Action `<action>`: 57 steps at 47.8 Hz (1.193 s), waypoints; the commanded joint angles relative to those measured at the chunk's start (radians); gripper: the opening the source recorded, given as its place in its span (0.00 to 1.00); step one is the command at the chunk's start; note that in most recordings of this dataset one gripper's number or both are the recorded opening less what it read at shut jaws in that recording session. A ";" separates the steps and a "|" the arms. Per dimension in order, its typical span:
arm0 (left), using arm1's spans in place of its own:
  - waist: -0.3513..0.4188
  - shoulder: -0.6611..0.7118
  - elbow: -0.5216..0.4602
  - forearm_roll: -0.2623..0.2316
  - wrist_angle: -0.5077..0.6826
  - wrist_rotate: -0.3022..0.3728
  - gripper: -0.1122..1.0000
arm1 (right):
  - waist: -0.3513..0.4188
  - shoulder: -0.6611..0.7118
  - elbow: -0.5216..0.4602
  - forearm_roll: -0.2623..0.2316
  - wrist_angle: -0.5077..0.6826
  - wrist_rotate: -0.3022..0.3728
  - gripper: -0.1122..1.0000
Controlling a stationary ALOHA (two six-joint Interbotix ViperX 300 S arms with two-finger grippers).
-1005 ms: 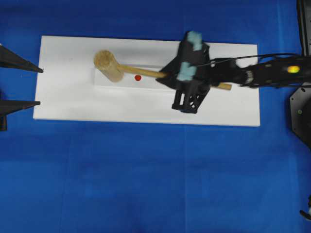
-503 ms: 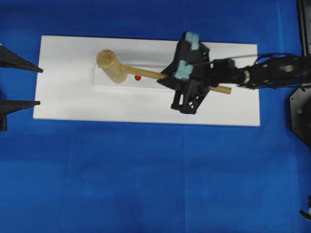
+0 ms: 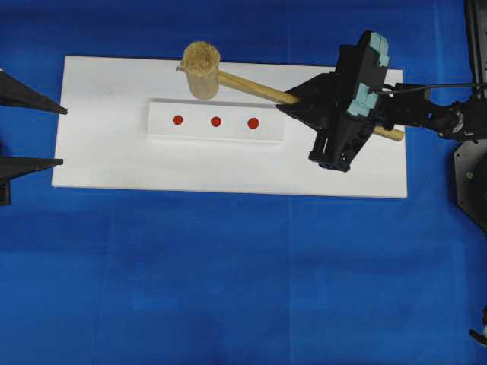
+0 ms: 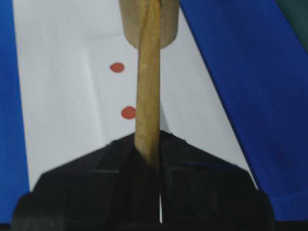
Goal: Hit the mark with a hammer.
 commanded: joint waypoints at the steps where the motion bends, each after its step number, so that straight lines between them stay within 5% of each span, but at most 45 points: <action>1: -0.002 0.009 -0.011 -0.002 -0.003 0.000 0.83 | 0.003 -0.021 -0.012 -0.003 -0.009 0.000 0.12; 10: -0.003 0.009 -0.011 -0.002 -0.003 0.000 0.83 | 0.003 0.002 0.003 0.006 0.025 0.011 0.12; 26: -0.002 0.009 -0.009 -0.002 -0.003 0.000 0.83 | 0.003 0.193 0.011 0.104 0.052 0.014 0.12; 42: -0.002 0.009 -0.009 -0.002 0.008 0.000 0.83 | 0.025 0.021 0.037 0.097 0.006 -0.008 0.12; 57: -0.003 0.009 -0.008 -0.002 0.006 0.000 0.83 | 0.048 -0.249 0.173 0.100 -0.055 -0.017 0.12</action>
